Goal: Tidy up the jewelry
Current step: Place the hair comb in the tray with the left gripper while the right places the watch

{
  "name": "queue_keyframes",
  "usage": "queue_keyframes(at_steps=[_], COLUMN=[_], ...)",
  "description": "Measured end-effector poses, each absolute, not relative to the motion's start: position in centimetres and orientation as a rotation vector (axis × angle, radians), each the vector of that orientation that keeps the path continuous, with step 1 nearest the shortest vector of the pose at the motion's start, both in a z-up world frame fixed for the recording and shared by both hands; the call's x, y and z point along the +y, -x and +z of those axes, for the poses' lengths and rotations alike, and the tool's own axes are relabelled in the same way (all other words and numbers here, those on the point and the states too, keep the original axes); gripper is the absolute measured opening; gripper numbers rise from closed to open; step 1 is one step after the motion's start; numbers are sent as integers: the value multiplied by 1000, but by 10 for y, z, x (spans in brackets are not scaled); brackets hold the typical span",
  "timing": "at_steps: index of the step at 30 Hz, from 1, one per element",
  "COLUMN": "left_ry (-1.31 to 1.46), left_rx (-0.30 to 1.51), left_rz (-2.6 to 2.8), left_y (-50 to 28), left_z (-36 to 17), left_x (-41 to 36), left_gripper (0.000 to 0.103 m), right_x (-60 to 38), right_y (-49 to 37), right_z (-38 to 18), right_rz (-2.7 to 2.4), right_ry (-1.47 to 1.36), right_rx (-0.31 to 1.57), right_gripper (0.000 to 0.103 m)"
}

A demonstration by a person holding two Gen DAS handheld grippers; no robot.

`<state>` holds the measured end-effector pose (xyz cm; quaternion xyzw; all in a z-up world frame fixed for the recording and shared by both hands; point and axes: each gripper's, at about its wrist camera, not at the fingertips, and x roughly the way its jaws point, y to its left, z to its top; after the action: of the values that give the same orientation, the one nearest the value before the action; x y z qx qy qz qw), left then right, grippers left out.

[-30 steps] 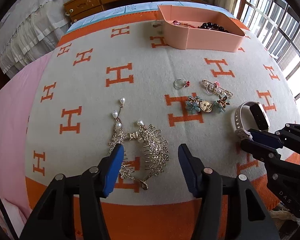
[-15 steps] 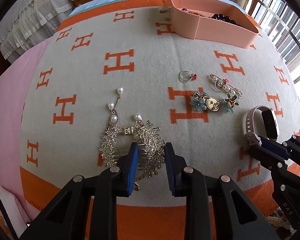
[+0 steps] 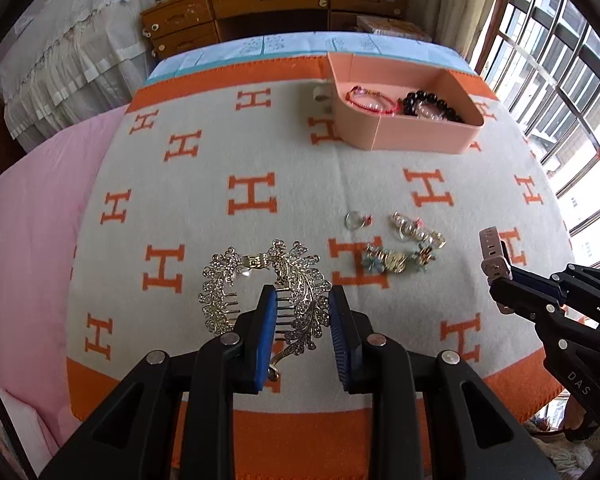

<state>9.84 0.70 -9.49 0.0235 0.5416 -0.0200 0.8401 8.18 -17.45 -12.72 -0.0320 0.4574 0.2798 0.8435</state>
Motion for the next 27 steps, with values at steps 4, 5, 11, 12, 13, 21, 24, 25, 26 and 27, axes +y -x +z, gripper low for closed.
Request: queue_keyframes(at_steps=[4,5,11,12,13,21,24,25,26,27], left_ry=[-78,-85,-100,-94,-91,-99,-107,-110,-114,-119], left_rx=[1071,1054,992,996,999,1096,1121,1130,1138,1145], left_rz=[-84,-98,-175,-187,-195,-231,-231,-228,-226,-227], left_y=[-126,-135,-205,-218,-230,-296,-308,-311,-313,-314], left_z=[-62,-56,-35,-36,-39,-101,-125,-132,-138,-142], left_x=[-2,-6,-36,-42,-47,-89,-96,-97,-98,-98], left_gripper=[24,24,24,24,24,24,24,24,24,24], right_x=[-180,-182,-193,-194,-196,-201,-201,-201,-200,-201], right_y=[-104,-113,-179,-192,-204,-273,-283,-286,-288,-289], right_z=[-92,-83,-44,-42,-42,-73,-88,-92,-97,-101], right_rz=[554,545,479,469,458,385,364,357,352,348], right_ry=[56,45,-32,-52,-74,-189,-194,-192,-188,-186], right_rx=[896,878,829,833,842,946,977,988,998,1008], right_gripper=[9,9,9,9,9,9,9,9,9,9])
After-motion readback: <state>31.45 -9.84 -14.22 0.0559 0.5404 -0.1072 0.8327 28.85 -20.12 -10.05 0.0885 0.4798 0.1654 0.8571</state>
